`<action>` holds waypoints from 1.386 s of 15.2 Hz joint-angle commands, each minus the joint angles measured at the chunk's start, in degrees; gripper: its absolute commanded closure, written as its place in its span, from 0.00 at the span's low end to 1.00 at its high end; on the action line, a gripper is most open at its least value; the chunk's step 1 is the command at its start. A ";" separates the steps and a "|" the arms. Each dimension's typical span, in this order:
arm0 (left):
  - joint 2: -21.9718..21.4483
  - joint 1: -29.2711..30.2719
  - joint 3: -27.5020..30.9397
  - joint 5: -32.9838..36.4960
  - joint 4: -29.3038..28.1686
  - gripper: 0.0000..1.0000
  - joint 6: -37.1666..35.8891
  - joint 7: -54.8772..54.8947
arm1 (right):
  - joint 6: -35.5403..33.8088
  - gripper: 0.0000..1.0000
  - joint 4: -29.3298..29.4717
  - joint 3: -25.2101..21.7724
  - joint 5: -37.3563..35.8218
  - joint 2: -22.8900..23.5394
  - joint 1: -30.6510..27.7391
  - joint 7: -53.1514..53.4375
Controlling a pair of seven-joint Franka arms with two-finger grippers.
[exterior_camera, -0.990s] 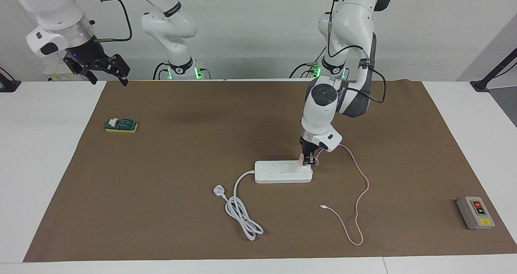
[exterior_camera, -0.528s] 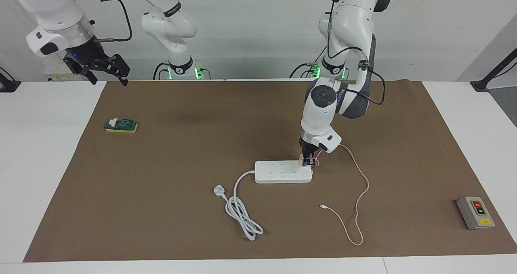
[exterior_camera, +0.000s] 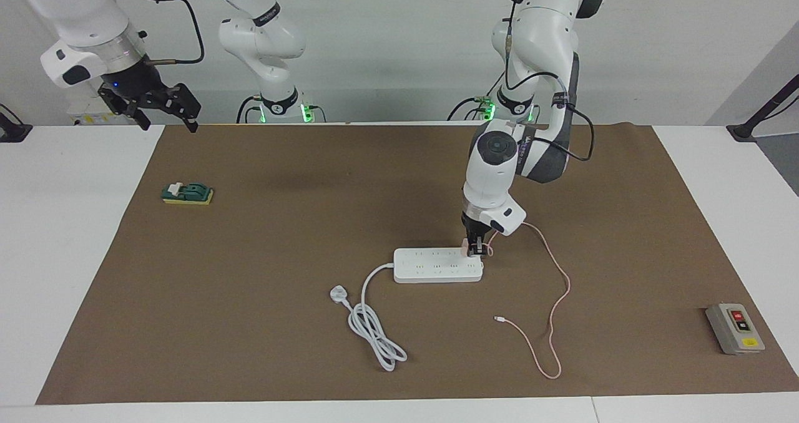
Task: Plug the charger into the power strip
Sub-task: 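Push the pink charger into the end socket with the left gripper, then open the left gripper and lift it away from the plugged charger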
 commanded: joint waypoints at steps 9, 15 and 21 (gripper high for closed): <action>0.87 0.07 -0.18 -1.00 3.50 0.37 -3.88 2.20 | 0.24 0.00 0.33 0.20 -0.17 -0.04 -0.38 1.04; -4.31 0.86 -0.18 -1.36 4.03 0.09 -8.09 3.34 | 0.16 0.00 0.33 0.28 -0.17 -0.04 -0.38 1.04; -7.92 5.77 -0.18 -4.34 8.84 0.12 -18.00 17.38 | 0.24 0.00 0.33 0.28 -0.17 -0.04 -0.38 1.04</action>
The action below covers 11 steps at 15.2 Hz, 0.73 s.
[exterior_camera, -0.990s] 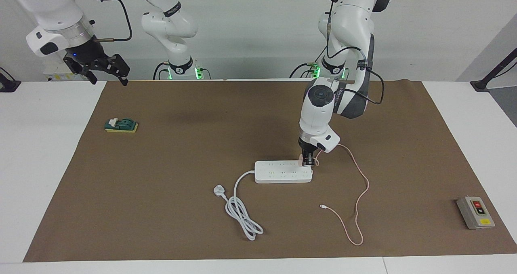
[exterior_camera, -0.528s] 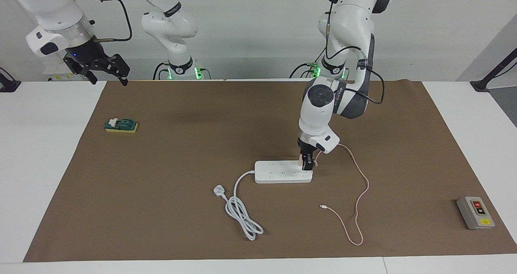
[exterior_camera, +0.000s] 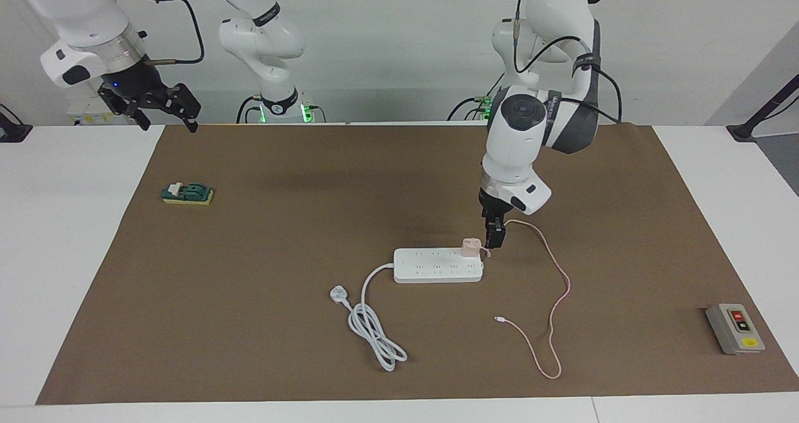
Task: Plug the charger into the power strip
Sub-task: 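Open the left gripper and lift it away from the plugged charger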
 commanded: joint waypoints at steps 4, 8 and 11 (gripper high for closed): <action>-1.07 7.34 -0.12 -3.00 8.99 0.13 -12.29 20.14 | 0.24 0.00 0.30 0.28 -0.17 -0.04 -0.30 1.04; -3.00 11.56 0.14 -3.00 9.44 0.14 -14.67 34.46 | 0.24 0.00 0.30 0.28 -0.17 -0.04 -0.30 1.04; -4.75 14.82 0.23 -3.00 9.44 0.14 -16.25 45.89 | 0.24 0.00 0.30 0.28 -0.17 -0.04 -0.13 1.04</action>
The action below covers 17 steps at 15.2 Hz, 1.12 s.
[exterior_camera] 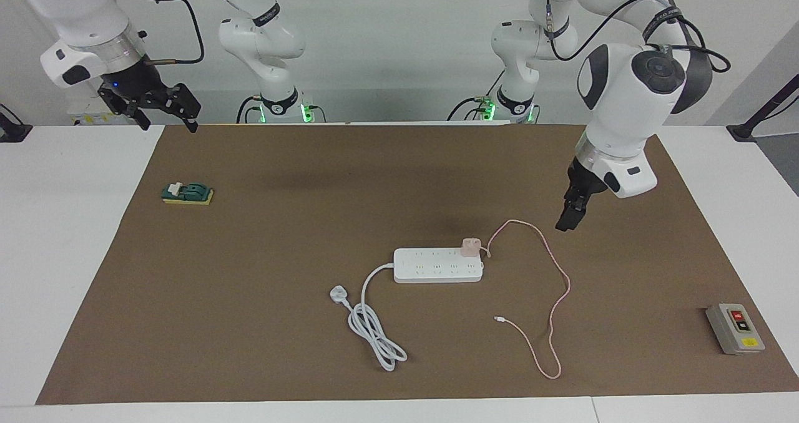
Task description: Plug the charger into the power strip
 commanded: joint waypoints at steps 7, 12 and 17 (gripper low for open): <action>-4.50 7.02 0.31 -0.44 0.05 0.14 -5.12 34.01 | 0.24 0.00 0.21 0.28 -0.17 -0.04 -0.32 1.04; -4.59 9.13 0.32 -0.36 0.05 0.16 -4.51 48.08 | 0.24 0.00 0.30 0.28 -0.17 -0.04 -0.32 1.04; -4.94 9.75 0.14 -0.44 0.05 0.10 -3.37 57.76 | 0.24 0.00 0.30 0.28 -0.17 -0.04 -0.32 1.04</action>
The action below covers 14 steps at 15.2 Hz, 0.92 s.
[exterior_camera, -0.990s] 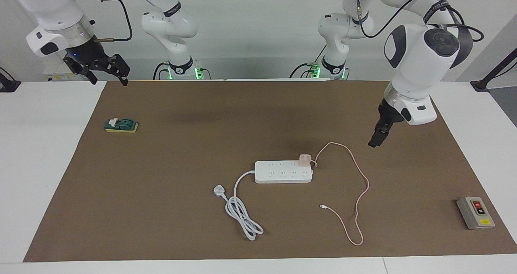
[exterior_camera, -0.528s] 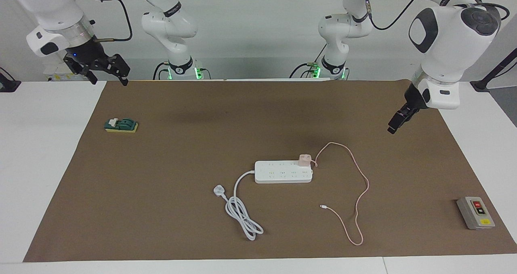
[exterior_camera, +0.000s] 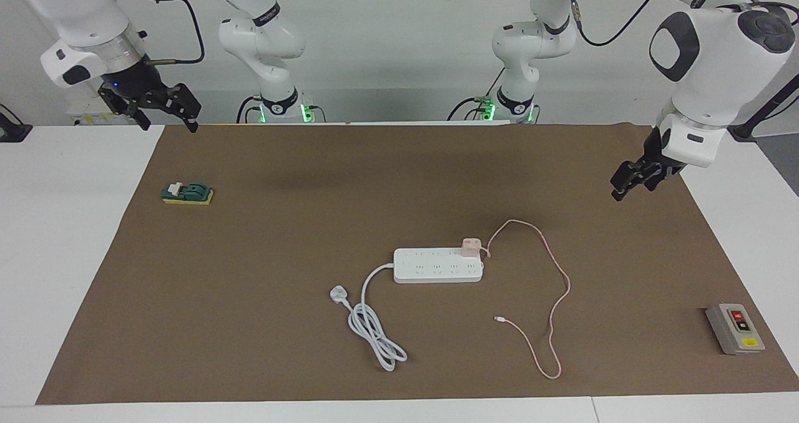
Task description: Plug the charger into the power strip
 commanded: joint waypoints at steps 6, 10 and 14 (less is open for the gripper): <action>-2.67 0.41 -0.39 -0.80 -3.79 0.00 4.40 2.88 | 0.24 0.00 0.30 0.27 -0.17 -0.04 -0.33 1.04; -3.90 0.41 -0.39 -0.18 -3.09 0.00 1.14 4.71 | 0.24 0.00 0.30 0.27 -0.17 -0.04 -0.33 1.04; -4.52 0.15 -0.74 1.14 -1.42 0.00 -6.66 6.13 | 0.24 0.00 0.30 0.27 -0.17 -0.04 -0.33 1.04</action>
